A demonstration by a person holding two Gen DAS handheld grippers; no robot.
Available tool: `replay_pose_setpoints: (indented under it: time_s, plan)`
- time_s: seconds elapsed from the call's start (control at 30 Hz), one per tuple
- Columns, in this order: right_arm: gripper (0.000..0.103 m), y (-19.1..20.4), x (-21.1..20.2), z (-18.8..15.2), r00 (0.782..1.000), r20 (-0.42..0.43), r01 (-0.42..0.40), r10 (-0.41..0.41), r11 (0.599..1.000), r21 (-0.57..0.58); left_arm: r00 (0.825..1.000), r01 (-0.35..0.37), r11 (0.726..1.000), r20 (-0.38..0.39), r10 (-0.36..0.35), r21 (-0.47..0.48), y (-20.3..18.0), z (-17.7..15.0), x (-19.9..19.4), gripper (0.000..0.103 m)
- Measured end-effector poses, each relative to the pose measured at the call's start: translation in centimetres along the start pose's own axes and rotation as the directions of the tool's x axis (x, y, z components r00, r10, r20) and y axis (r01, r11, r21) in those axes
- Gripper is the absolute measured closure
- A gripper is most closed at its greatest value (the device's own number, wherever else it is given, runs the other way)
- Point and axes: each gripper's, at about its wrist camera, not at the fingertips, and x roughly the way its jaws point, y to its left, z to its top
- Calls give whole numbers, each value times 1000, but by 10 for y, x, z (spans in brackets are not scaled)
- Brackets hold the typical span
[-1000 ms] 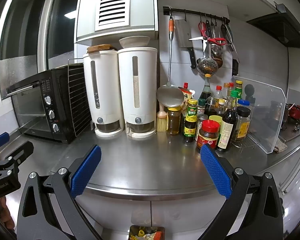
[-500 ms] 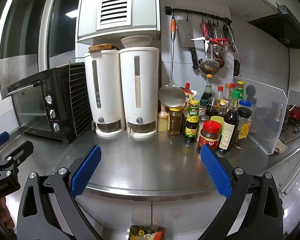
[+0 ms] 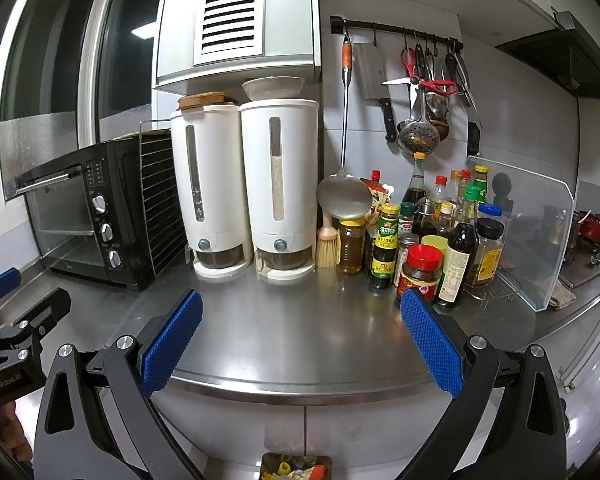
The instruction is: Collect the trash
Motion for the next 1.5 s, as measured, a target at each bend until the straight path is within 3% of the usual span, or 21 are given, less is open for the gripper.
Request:
replay_pose_setpoints:
  time_s: [0.77, 1.03, 1.5]
  plan:
    - [3, -4, -4, 3, 1000, 12, 4, -4, 1000, 6, 1000, -10, 1000, 2, 10, 0, 1, 0, 2, 8]
    - [3, -6, -4, 2, 1000, 9, 4, -4, 1000, 9, 1000, 18, 1000, -14, -18, -20, 5, 1, 7, 8]
    - [3, -6, 0, -1, 1000, 1, 6, -6, 1000, 14, 1000, 0, 1000, 15, 0, -6, 3, 0, 3, 8]
